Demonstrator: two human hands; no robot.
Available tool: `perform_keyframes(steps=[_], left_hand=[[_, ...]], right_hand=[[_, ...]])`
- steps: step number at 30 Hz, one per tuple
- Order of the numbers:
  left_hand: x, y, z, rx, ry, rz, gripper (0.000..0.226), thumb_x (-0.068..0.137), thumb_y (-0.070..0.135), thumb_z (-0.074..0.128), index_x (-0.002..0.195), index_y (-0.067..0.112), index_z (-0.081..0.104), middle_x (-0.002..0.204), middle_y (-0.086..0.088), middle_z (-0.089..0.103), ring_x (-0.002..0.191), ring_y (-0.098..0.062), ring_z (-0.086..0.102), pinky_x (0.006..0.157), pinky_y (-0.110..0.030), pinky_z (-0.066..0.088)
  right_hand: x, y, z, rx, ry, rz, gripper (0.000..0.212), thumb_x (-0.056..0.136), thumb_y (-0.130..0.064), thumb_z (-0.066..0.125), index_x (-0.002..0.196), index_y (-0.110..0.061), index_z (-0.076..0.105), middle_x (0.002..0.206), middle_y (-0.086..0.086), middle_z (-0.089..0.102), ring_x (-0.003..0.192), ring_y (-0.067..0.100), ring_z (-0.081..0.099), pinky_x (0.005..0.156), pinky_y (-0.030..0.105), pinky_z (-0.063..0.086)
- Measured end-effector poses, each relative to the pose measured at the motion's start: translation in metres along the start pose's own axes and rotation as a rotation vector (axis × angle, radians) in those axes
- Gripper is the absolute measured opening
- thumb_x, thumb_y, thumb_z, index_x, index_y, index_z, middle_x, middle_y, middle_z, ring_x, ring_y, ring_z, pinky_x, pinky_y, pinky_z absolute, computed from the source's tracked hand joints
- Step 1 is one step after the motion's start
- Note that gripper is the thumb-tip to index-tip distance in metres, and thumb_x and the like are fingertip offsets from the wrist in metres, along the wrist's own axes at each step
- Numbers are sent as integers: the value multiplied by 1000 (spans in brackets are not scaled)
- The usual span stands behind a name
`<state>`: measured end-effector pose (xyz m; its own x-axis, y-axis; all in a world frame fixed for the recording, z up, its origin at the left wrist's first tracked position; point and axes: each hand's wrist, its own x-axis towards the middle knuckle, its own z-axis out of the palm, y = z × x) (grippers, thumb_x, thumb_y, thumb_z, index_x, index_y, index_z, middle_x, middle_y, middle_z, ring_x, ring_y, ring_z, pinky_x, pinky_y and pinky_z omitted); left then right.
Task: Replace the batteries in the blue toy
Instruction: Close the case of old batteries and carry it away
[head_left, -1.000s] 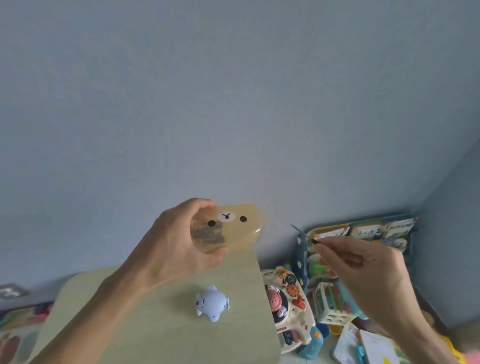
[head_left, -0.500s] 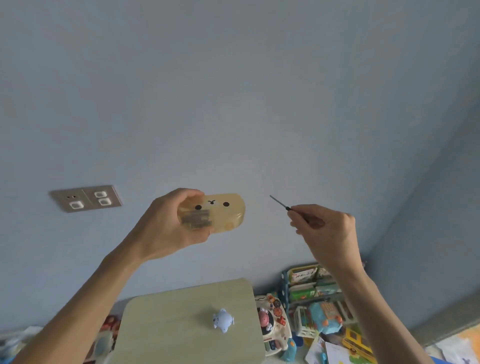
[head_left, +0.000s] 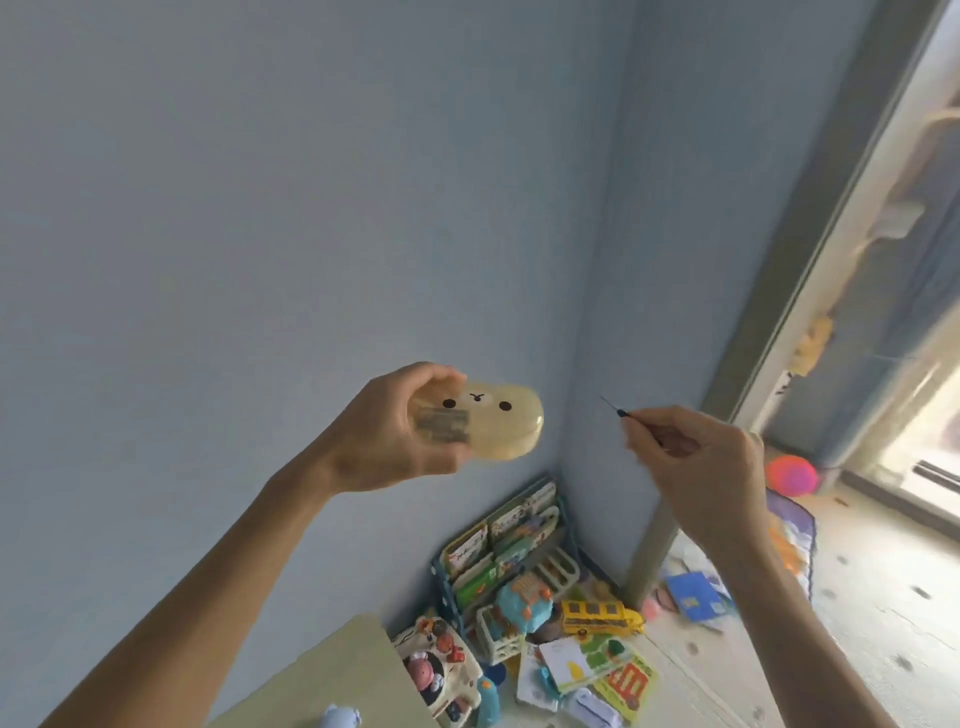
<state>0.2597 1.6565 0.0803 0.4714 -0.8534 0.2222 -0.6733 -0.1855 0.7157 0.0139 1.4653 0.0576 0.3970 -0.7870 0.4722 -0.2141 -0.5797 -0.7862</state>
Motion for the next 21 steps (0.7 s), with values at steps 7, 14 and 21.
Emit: perform_keyframes(steps=[7, 14, 21], left_hand=[[104, 100, 154, -127, -346, 321, 72, 72, 33, 91, 136, 29, 60, 126, 14, 70, 116, -5, 69, 98, -20, 57], [170, 202, 308, -237, -522, 483, 80, 67, 43, 90, 140, 27, 60, 129, 14, 72, 114, 0, 72, 102, -27, 58], [229, 288, 415, -265, -582, 602, 79, 70, 35, 95, 140, 28, 59, 131, 9, 71, 115, -8, 73, 94, -27, 63]], right_hand=[[-20, 61, -155, -312, 314, 151, 16, 84, -13, 84, 81, -28, 84, 65, -11, 79, 61, 16, 78, 73, 48, 64], [-18, 130, -287, -397, 516, 274, 11, 86, -16, 82, 83, -27, 83, 72, -10, 81, 71, 12, 79, 84, 47, 62], [11, 195, -378, -452, 587, 323, 8, 87, -18, 82, 83, -26, 83, 64, -14, 78, 65, 1, 77, 85, 42, 63]])
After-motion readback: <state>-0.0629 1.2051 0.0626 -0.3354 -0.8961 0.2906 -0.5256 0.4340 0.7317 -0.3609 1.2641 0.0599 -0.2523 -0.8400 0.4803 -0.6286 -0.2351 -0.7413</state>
